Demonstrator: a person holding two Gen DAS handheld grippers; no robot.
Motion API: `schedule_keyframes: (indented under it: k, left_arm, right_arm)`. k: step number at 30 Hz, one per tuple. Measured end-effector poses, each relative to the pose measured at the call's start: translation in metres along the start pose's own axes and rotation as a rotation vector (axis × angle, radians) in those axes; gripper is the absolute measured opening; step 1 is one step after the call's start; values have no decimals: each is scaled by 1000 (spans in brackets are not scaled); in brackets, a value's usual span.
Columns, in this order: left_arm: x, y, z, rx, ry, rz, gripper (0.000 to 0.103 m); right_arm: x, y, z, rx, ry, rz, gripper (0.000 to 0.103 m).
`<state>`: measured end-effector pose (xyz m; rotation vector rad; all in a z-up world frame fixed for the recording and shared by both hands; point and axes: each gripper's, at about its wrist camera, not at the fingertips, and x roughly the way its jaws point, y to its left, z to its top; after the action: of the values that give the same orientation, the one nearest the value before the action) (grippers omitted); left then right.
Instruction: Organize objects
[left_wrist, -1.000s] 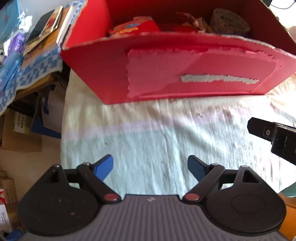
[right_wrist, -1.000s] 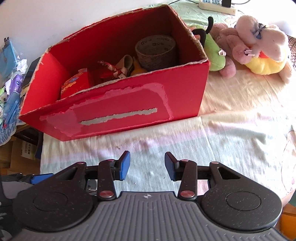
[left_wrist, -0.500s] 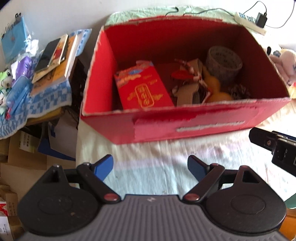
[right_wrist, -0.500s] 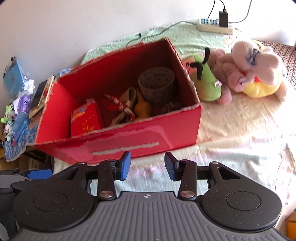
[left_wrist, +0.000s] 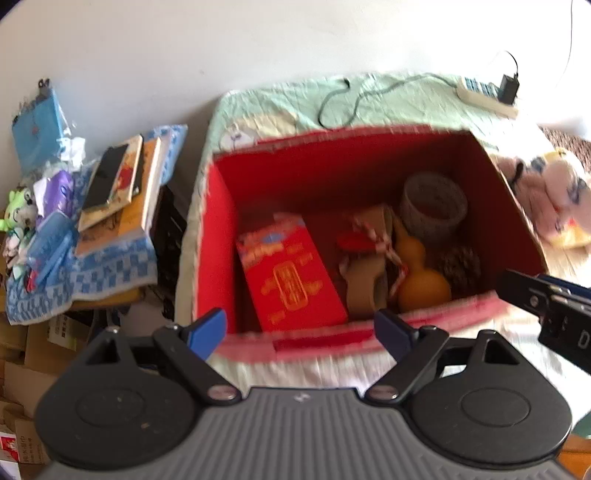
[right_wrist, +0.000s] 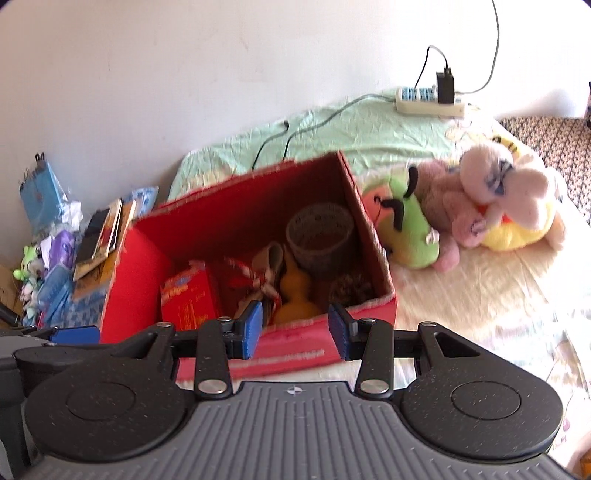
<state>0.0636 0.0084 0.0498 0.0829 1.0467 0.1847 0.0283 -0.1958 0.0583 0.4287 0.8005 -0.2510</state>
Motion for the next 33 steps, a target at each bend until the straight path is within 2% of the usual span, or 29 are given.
schedule_keyframes:
  k: [5,11,18,33]
  left_arm:
    - [9,0,14,-17,-20,27,87]
    - [22,0,16,-21,-22,43,87]
    - [29,-5,16,-4,-19,63,87]
    - [34,-4,10,-6,-57,44,87]
  right_arm:
    - [10,-2,8,17,-33,-6,44]
    - [23,-3,12,25,-34,17,43]
    - [34,0,16,-61,-30,14,43]
    - [44,4,22,-72,-23,17,43]
